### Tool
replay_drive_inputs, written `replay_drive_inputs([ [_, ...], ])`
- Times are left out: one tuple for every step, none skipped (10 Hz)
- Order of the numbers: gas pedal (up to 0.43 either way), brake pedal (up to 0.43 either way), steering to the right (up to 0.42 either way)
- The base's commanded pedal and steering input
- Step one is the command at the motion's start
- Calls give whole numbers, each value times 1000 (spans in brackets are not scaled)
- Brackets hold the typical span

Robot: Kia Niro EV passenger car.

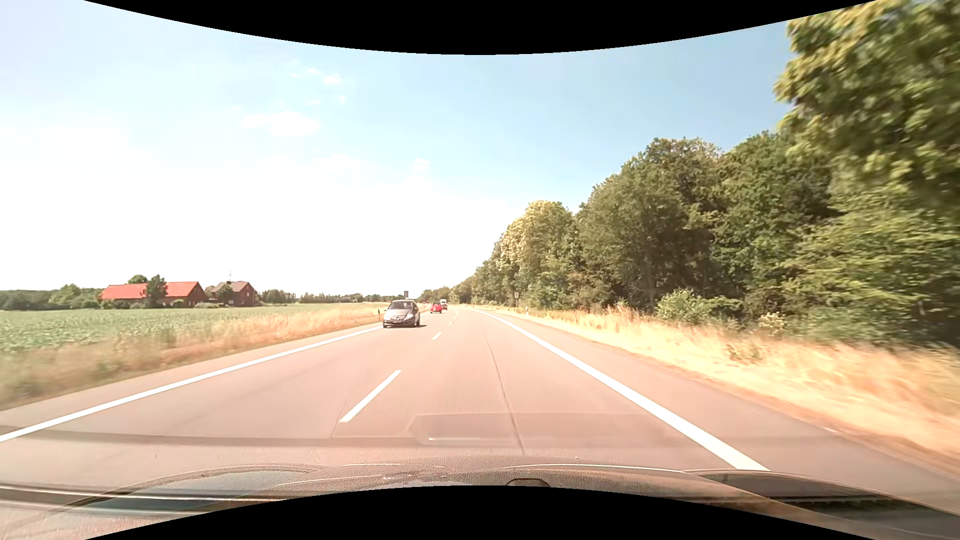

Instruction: Follow the waypoints while adhering to traffic rules and regulations

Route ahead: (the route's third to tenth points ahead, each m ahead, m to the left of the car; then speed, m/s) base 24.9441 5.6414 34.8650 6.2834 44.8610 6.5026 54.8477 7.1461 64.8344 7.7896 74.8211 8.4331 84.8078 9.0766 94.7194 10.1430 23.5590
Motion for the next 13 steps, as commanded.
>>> replay_drive_inputs([
  [157, 0, -8],
  [157, 0, -8],
  [157, 0, -9],
  [157, 0, -8],
  [169, 0, -9],
  [169, 0, -9],
  [169, 0, -9],
  [169, 0, -9],
  [169, 0, -9],
  [169, 0, -9],
  [169, 0, -9],
  [177, 0, -9],
  [197, 0, -9],
])
